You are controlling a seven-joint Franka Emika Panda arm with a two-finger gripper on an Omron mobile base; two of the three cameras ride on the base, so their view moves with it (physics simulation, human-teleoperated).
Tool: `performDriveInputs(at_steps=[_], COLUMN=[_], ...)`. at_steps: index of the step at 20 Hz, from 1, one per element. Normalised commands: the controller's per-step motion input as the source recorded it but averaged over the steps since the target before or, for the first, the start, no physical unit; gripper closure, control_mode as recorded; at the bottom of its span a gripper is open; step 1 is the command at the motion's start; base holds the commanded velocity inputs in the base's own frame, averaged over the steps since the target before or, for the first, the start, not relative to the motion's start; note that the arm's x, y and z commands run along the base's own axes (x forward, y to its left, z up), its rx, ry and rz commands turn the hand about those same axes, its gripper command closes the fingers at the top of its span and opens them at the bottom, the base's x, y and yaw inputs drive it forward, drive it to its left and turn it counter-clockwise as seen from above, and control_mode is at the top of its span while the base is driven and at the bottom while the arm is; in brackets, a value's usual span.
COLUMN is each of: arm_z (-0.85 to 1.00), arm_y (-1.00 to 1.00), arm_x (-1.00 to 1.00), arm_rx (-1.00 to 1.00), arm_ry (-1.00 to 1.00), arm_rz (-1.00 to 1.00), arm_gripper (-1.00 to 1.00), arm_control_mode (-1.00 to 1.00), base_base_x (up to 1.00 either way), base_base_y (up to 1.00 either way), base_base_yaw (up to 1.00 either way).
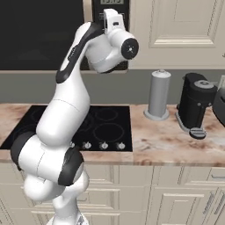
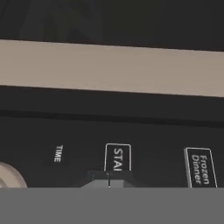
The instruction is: Pick the lime from the sink and place it in the bowl. Then pick the bowl and place it in the microwave. Then close the microwave door and press the start button.
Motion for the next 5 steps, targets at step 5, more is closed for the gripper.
performDriveInputs(at_steps=[5], arm_z=[-0.14], arm_y=[0.37], arm_x=[0.94], arm_rx=[-0.09], arm_ry=[0.00], arm_rz=[-0.04], arm_gripper=[1.00], arm_control_mode=[-1.00], base_base_x=[0.00], base_base_y=[0.00], base_base_yaw=[0.00])
